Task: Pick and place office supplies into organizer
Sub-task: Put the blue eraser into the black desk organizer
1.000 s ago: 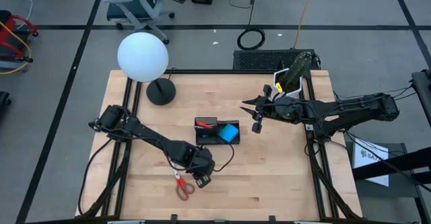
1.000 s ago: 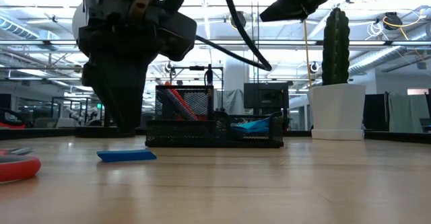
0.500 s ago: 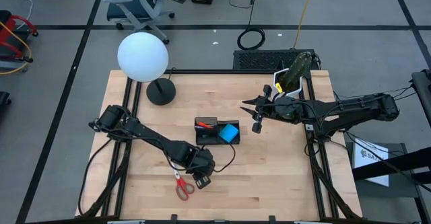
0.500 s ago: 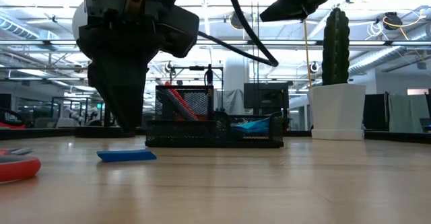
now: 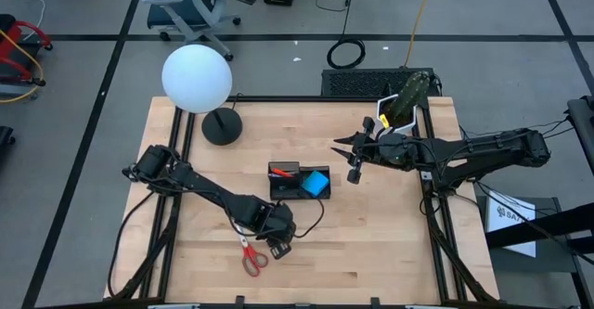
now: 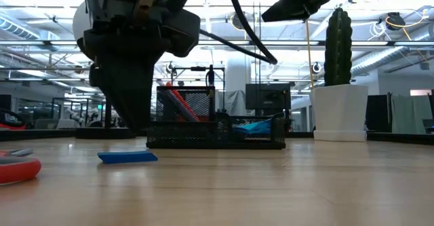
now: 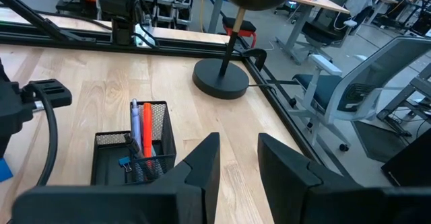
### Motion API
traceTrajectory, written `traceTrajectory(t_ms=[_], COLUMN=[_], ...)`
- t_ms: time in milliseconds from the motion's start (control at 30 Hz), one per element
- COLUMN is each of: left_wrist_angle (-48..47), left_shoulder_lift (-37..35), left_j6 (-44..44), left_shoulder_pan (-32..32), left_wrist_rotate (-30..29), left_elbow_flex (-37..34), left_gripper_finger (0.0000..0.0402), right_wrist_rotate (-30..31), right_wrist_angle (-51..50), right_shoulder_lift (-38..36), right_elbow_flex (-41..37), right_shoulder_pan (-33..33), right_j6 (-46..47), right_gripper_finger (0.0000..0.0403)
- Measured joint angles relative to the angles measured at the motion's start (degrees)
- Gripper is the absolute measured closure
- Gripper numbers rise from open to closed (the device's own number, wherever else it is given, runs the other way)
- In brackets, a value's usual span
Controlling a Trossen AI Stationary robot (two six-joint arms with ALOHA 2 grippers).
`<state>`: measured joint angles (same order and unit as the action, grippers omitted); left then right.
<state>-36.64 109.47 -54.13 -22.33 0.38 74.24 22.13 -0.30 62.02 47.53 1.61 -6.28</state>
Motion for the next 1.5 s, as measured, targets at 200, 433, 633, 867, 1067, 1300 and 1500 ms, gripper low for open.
traceTrajectory(t_ms=[200, 433, 633, 867, 1067, 1300, 1500], left_wrist_angle=[0.0, -0.2, -0.9, -0.8, -0.7, 2.3, 2.2], left_shoulder_lift=[0.0, 0.0, 0.0, 0.0, 0.0, 0.0, 0.0], left_j6=[-0.9, -0.8, -1.1, -1.1, 0.4, 1.0, 2.6], left_shoulder_pan=[-0.1, -1.0, -1.1, -1.1, -1.1, -2.0, -1.7], left_wrist_rotate=[1.7, 1.7, 1.7, -0.2, -2.4, -1.6, 1.7], left_elbow_flex=[0.0, 0.0, 0.0, 0.0, 0.0, 0.0, 0.0], left_gripper_finger=[0.0298, 0.0296, 0.025, 0.0172, 0.0145, 0.0141, 0.0148], right_wrist_rotate=[0.0, 0.0, 0.0, 0.0, 0.0, 0.0, 0.0], right_wrist_angle=[0.0, 0.0, 0.0, 0.0, 0.0, 0.0, 0.0], right_shoulder_lift=[0.0, 0.0, 0.0, 0.0, 0.0, 0.0, 0.0], right_elbow_flex=[0.0, 0.0, 0.0, 0.0, 0.0, 0.0, 0.0], right_shoulder_pan=[0.0, 0.0, 0.0, 0.0, 0.0, 0.0, 0.0], right_j6=[0.0, 0.0, 0.1, 0.1, 0.1, 1.0, 0.9], right_gripper_finger=[0.0312, 0.0312, 0.0312, 0.0312, 0.0312, 0.0312, 0.0312])
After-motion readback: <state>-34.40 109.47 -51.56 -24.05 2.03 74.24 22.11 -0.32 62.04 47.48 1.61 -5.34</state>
